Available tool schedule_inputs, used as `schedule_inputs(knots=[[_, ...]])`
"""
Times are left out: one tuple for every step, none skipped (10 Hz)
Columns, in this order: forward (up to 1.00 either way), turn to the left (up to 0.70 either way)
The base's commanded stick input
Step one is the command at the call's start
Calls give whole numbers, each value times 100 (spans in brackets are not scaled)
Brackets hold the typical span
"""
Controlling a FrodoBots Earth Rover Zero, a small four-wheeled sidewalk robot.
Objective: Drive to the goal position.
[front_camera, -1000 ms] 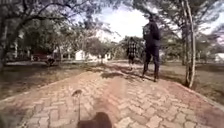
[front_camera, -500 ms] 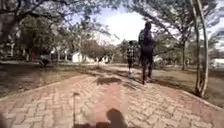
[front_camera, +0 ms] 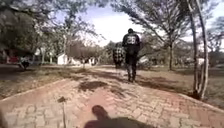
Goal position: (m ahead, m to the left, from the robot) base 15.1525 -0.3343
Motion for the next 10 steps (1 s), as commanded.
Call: schedule_inputs(knots=[[85,0],[85,0],[85,0],[85,0],[85,0],[85,0],[85,0],[85,0],[85,18],[85,26]])
